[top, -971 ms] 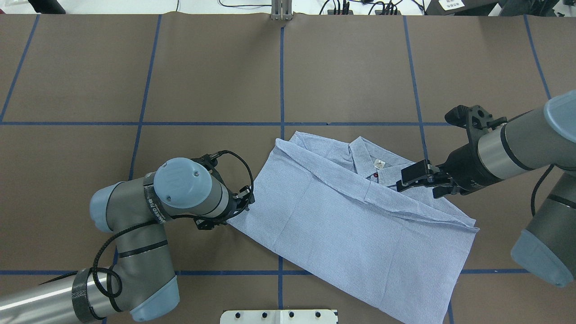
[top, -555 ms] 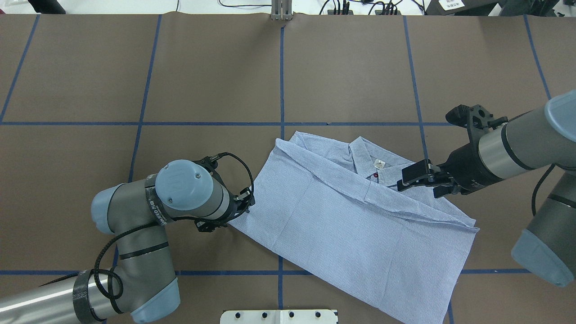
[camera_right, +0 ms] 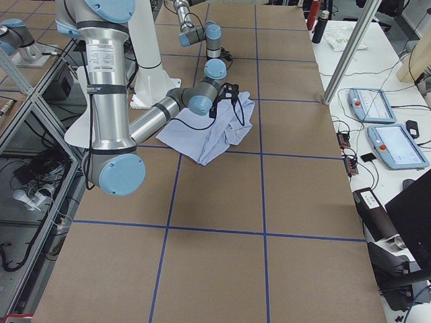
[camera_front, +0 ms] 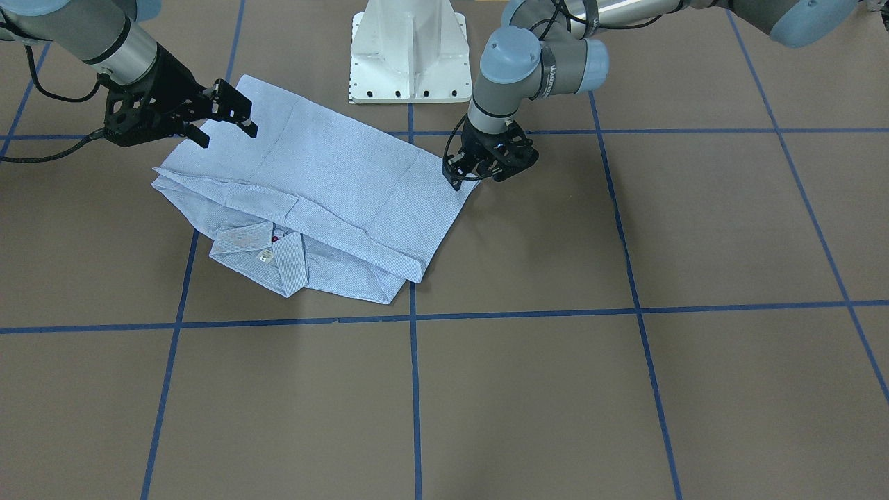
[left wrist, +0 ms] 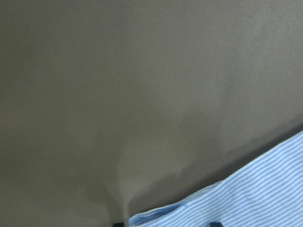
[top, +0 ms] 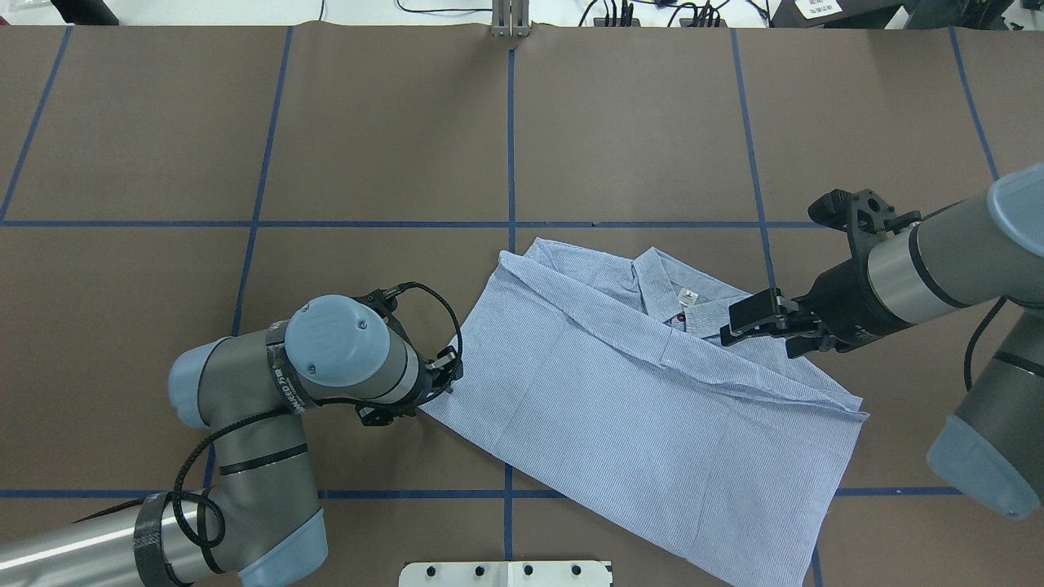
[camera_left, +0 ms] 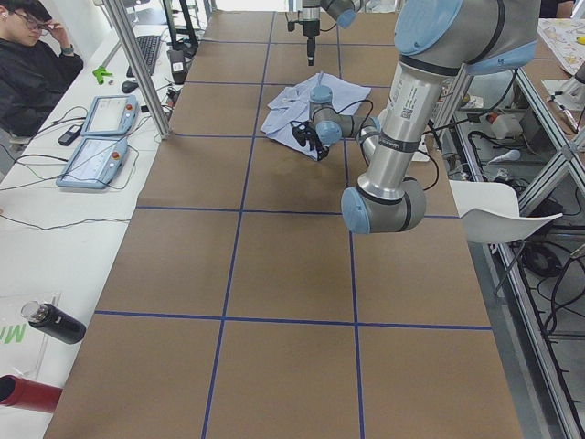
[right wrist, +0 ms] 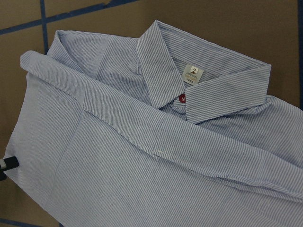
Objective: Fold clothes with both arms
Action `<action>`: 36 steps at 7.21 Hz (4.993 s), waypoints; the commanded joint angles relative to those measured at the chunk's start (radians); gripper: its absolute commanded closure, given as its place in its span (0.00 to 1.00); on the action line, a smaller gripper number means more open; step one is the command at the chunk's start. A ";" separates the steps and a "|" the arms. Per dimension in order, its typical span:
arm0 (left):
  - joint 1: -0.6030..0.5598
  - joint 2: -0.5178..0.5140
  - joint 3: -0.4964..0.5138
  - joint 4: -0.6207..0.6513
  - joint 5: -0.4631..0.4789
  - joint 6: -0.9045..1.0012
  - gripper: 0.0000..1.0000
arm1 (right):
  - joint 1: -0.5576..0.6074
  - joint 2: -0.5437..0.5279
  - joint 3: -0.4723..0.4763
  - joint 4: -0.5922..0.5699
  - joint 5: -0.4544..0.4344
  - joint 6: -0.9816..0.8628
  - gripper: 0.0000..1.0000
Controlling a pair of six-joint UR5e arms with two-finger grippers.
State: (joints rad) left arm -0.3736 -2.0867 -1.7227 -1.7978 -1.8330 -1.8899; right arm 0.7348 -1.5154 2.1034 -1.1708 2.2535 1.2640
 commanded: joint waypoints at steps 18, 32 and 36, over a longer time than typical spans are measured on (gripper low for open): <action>-0.270 -0.180 0.343 -0.214 0.193 0.147 1.00 | 0.032 0.004 -0.003 0.000 -0.018 0.012 0.00; -0.317 -0.391 0.770 -0.712 0.412 0.315 1.00 | 0.029 0.007 0.001 0.003 -0.068 0.014 0.00; -0.314 -0.388 0.779 -0.710 0.437 0.366 0.01 | 0.028 0.007 0.000 0.003 -0.069 0.015 0.00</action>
State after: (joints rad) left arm -0.6885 -2.4758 -0.9445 -2.5092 -1.4015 -1.5569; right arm 0.7634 -1.5082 2.1036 -1.1673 2.1856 1.2781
